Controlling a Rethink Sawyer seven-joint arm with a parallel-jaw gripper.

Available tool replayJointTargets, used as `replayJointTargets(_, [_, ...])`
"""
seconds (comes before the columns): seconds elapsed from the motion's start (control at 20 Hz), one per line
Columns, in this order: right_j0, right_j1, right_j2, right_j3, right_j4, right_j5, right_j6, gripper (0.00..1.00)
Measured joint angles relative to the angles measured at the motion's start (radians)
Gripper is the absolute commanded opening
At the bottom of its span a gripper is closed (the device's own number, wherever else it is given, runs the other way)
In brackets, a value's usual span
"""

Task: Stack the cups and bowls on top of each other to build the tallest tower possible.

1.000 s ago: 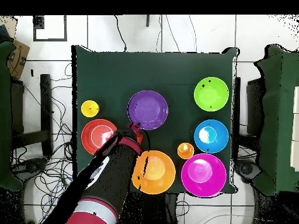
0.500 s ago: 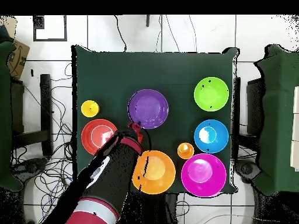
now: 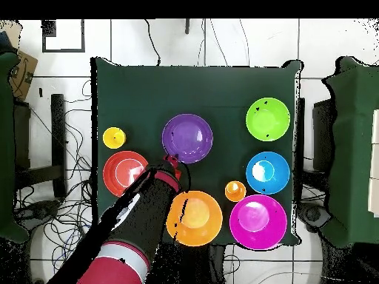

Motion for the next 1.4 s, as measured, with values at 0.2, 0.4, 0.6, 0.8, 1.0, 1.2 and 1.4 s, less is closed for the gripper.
replayJointTargets(0.2, [0.000, 0.001, 0.000, 0.000, 0.000, -0.010, 0.000, 0.00])
replayJointTargets(0.4, [0.000, 0.001, -0.001, 0.000, 0.000, -0.022, 0.000, 0.00])
replayJointTargets(0.6, [0.000, 0.001, -0.001, -0.001, 0.000, -0.025, 0.000, 0.00])
replayJointTargets(0.8, [0.000, 0.001, -0.001, 0.000, 0.000, -0.025, 0.000, 0.00])
replayJointTargets(1.0, [0.000, -0.001, -0.001, 0.000, 0.000, -0.025, 0.000, 0.00])
replayJointTargets(1.2, [0.000, -0.003, -0.001, 0.000, 0.000, -0.025, 0.000, 0.00])
replayJointTargets(1.4, [-0.001, -0.003, -0.001, -0.001, 0.000, -0.025, 0.000, 0.00])
